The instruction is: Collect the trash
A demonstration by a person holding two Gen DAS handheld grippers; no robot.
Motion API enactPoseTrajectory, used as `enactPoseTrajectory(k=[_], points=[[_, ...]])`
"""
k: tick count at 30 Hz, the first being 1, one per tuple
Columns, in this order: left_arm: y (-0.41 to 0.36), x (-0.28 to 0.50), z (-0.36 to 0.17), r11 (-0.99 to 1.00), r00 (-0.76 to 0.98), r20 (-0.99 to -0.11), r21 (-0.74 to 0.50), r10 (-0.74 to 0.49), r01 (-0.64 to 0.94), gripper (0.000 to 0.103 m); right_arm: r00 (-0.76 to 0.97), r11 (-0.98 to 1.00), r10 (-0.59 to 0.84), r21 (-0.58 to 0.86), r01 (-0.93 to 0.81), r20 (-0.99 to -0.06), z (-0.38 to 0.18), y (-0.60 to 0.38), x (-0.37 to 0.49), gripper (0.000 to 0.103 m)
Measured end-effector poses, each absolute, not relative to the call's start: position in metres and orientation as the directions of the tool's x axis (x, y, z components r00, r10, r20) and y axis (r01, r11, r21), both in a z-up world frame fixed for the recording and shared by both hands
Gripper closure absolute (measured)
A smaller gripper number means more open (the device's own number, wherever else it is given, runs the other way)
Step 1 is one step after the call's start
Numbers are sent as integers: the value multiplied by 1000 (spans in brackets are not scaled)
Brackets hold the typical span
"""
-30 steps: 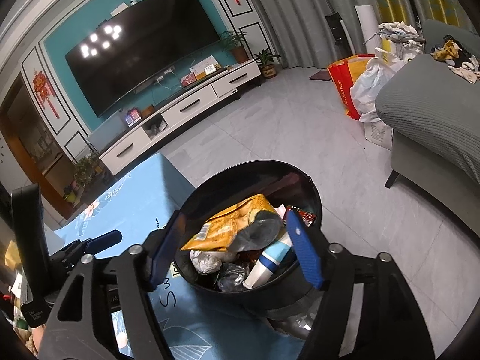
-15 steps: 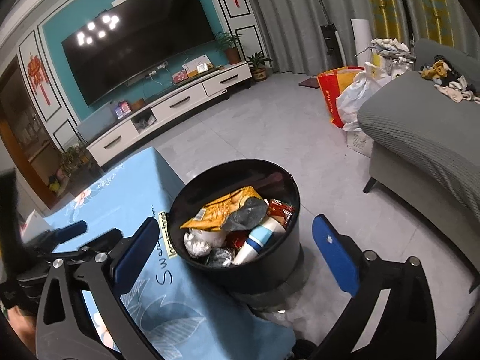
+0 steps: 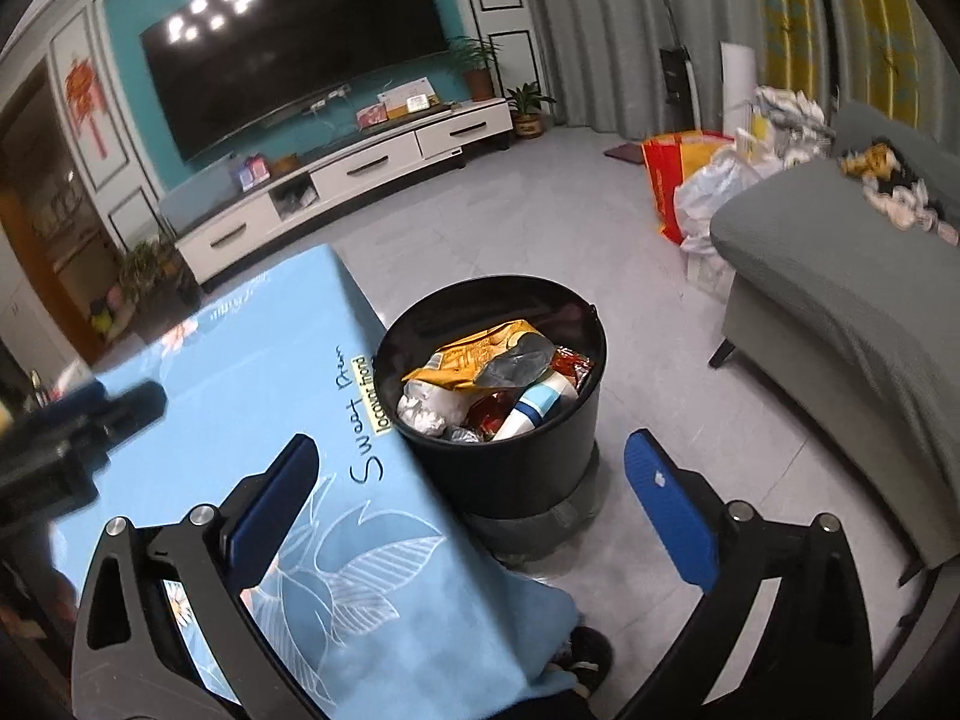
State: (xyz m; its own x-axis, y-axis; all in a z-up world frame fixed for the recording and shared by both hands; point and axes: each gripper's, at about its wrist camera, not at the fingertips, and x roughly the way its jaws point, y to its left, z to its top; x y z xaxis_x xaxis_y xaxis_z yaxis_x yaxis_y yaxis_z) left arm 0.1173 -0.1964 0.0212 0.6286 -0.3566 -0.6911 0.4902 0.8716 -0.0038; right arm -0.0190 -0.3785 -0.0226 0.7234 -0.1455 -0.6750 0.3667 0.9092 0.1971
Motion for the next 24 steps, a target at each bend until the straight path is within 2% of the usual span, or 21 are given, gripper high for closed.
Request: enactPoseTrajectory(k=[3, 7, 10, 18, 24], points=[[-193, 110, 29, 896, 646, -705, 36, -291, 443, 3, 718, 919, -164, 160, 360, -676, -20, -369, -22, 3], [-182, 106, 33, 895, 596, -728, -55, -340, 443, 3, 716, 928, -174, 132, 349, -676, -14, -360, -28, 3], [-178, 102, 36, 903, 592, -742, -41, -314, 427, 3, 715, 929, -194, 107, 353, -671, -5, -354, -33, 3], [-170, 92, 48, 910, 614, -742, 14, -269, 414, 3, 736, 925, -160, 160, 344, -658, 27, -349, -46, 3], [-161, 83, 54, 918, 628, -734, 16, -258, 396, 3, 722, 932, -126, 168, 320, -680, 29, -347, -45, 3]])
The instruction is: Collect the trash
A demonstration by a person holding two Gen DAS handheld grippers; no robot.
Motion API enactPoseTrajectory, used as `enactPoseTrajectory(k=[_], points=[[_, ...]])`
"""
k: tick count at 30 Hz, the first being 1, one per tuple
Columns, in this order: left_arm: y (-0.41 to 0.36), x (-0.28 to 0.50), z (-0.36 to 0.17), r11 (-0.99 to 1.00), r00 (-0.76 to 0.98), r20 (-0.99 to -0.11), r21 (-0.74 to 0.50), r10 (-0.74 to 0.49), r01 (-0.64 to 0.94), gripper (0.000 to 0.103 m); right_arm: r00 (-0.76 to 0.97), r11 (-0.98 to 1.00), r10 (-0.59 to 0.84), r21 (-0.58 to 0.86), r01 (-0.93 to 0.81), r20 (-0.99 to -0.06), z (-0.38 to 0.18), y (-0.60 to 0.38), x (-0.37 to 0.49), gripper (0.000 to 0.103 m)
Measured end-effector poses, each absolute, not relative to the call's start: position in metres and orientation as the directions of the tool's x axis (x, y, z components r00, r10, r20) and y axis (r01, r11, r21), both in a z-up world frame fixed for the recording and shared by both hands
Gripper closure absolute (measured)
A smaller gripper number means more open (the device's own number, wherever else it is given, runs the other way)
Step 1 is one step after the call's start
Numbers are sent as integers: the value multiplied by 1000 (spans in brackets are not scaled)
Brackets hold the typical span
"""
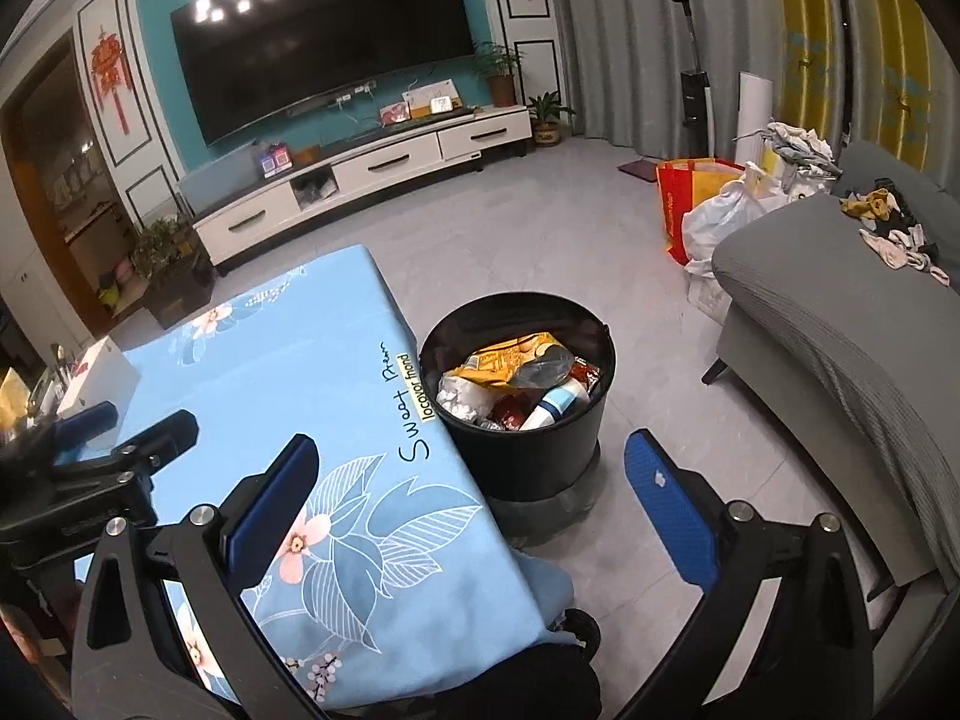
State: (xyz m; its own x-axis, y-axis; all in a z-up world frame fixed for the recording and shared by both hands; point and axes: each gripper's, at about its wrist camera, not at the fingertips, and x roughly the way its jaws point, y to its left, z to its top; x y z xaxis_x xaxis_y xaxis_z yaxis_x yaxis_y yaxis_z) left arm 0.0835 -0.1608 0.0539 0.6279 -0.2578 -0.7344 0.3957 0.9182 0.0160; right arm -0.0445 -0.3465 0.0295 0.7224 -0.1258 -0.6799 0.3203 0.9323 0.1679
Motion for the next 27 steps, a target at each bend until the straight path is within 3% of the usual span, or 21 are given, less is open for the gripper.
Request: enactPoseTrajectory(k=[27], points=[[-162, 75, 53, 923, 635, -737, 39, -232, 383, 3, 707, 941, -124, 145, 307, -696, 24, -337, -38, 3]])
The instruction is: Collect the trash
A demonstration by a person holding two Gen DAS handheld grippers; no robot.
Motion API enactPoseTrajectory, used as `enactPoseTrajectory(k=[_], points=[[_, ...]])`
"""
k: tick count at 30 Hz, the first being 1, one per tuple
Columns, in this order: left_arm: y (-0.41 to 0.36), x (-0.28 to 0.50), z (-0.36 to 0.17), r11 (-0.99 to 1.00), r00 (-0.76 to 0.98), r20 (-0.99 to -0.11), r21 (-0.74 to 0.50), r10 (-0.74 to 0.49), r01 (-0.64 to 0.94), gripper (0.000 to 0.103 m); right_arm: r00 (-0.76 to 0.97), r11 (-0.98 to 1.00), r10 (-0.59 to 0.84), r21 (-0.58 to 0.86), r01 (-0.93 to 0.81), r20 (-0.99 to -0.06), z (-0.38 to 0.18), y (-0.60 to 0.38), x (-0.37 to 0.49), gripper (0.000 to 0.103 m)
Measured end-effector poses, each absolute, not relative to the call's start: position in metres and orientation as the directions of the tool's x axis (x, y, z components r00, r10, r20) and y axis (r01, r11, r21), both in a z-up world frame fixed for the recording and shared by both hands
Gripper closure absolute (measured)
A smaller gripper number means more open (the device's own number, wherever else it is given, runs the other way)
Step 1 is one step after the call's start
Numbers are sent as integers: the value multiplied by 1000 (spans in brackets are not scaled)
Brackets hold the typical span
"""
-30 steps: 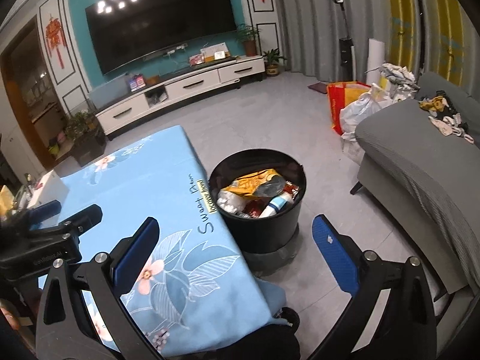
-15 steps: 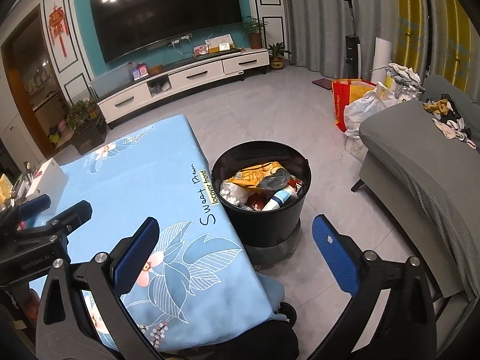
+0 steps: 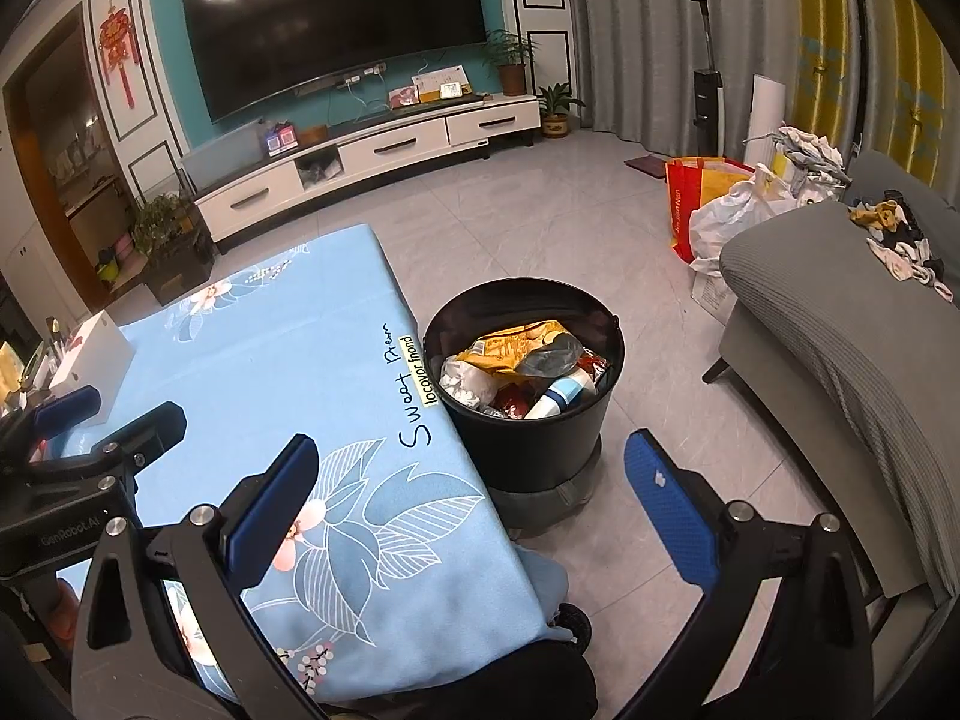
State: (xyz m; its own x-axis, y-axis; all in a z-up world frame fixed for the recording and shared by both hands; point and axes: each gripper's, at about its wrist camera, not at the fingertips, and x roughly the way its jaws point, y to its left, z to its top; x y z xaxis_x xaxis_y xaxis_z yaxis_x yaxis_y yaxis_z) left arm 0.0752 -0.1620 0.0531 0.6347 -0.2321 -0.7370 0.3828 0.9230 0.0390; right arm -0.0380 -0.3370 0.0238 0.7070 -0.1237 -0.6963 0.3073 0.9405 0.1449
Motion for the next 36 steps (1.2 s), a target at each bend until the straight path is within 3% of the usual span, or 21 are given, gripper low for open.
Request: enactPoseTrajectory(k=[36], points=[[-160, 74, 52, 921, 633, -739, 42, -232, 387, 3, 706, 941, -125, 143, 308, -697, 23, -331, -37, 3]])
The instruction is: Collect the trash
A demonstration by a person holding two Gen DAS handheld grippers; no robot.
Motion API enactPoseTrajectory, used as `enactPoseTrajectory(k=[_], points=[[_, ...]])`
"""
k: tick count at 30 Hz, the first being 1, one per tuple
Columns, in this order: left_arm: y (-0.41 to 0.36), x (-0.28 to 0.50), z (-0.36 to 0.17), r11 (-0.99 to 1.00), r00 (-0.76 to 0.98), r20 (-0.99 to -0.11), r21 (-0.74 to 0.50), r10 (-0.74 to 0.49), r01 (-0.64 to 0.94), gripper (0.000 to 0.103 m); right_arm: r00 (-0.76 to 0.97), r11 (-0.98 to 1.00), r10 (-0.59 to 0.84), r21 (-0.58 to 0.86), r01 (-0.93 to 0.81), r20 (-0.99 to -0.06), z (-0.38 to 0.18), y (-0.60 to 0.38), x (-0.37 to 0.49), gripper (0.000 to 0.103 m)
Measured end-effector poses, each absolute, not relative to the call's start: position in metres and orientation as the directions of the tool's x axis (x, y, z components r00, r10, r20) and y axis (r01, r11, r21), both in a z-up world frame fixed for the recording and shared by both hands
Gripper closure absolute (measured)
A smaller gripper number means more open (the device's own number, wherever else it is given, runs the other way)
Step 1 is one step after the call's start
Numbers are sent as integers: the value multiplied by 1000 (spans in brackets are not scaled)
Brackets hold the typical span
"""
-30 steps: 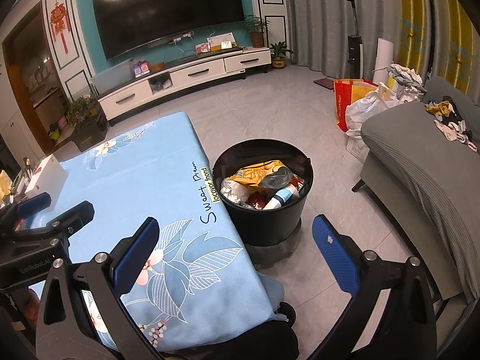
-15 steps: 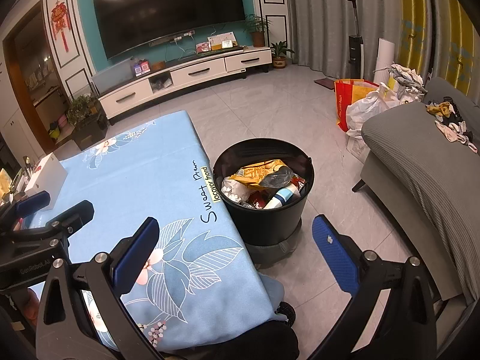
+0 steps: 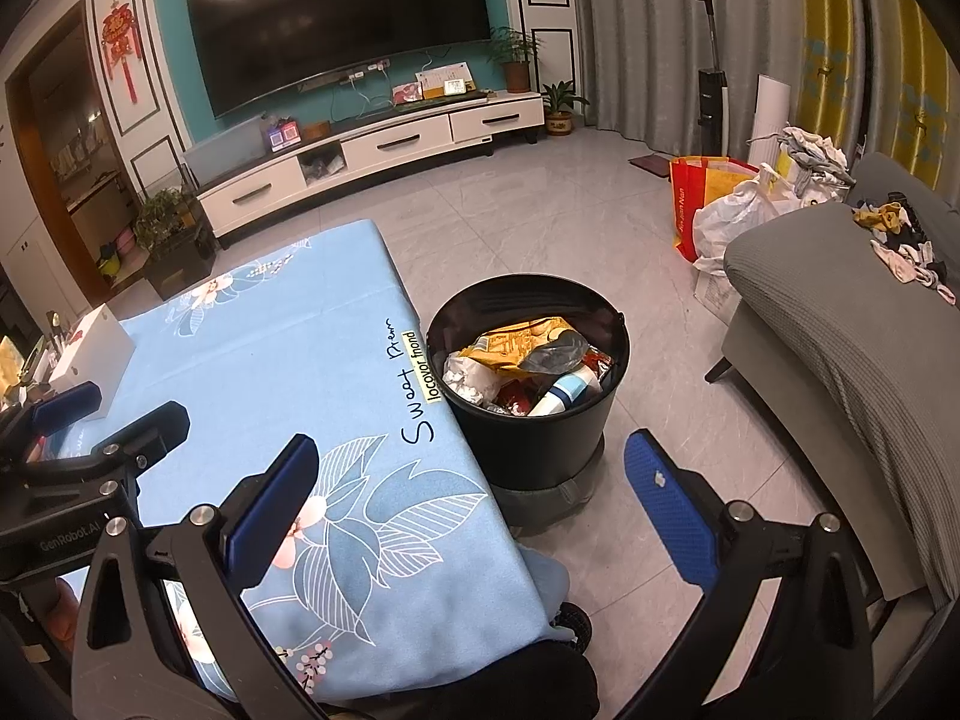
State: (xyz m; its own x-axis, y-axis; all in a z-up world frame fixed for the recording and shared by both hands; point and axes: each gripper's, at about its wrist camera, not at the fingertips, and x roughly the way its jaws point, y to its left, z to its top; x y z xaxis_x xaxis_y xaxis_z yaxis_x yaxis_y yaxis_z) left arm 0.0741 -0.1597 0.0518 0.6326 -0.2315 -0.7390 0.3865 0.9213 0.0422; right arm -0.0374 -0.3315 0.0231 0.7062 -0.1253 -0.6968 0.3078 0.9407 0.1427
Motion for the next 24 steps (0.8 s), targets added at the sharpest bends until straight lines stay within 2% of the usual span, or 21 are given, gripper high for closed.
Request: enactPoseTrajectory(k=[24], points=[[-157, 78, 52, 923, 626, -744, 32, -235, 385, 3, 708, 942, -122, 144, 304, -696, 18, -326, -37, 3]])
